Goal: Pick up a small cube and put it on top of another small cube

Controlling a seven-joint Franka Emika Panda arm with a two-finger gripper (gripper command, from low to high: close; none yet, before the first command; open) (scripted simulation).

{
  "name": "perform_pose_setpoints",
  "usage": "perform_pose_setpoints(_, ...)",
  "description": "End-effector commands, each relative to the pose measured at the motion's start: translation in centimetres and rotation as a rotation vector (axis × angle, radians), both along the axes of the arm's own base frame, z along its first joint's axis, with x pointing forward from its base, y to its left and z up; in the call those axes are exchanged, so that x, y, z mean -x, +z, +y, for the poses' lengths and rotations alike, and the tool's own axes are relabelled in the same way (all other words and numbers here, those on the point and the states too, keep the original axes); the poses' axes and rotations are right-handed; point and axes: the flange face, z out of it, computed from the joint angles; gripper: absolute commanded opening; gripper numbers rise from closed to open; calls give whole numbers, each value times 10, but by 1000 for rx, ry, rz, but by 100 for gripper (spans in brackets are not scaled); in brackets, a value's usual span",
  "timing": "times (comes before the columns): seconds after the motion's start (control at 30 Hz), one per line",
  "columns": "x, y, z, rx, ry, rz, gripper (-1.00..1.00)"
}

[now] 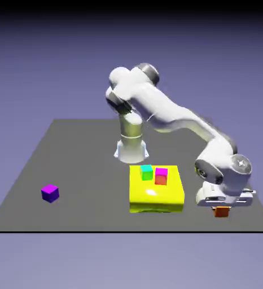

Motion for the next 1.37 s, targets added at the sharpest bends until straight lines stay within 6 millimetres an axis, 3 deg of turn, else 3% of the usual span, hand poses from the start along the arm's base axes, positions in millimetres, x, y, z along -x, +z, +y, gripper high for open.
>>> perform_pose_setpoints(0.0,-5,-6,-21,17,-48,14,-100)
perform_pose_setpoints(0.27,-30,-34,-207,108,-502,98,-100)
perform_pose_setpoints(0.47,-17,-28,-359,137,-904,118,-100)
perform_pose_setpoints(0.67,33,-4,-506,129,-1344,98,-100)
perform_pose_setpoints(0.87,121,31,-633,81,-1808,40,-100)
perform_pose_setpoints(1.03,215,60,-710,12,-2188,-31,-100)
perform_pose_setpoints(1.07,215,60,-710,12,-2188,-31,-100)
perform_pose_setpoints(1.2,204,-3,-696,12,-2188,-32,-100)
perform_pose_setpoints(1.23,204,-6,-695,12,-2188,-31,-100)
perform_pose_setpoints(1.27,204,-6,-695,12,-2188,-31,100)
perform_pose_setpoints(1.3,204,-6,-695,12,-2188,-31,100)
perform_pose_setpoints(1.33,206,10,-699,11,-2187,-32,100)
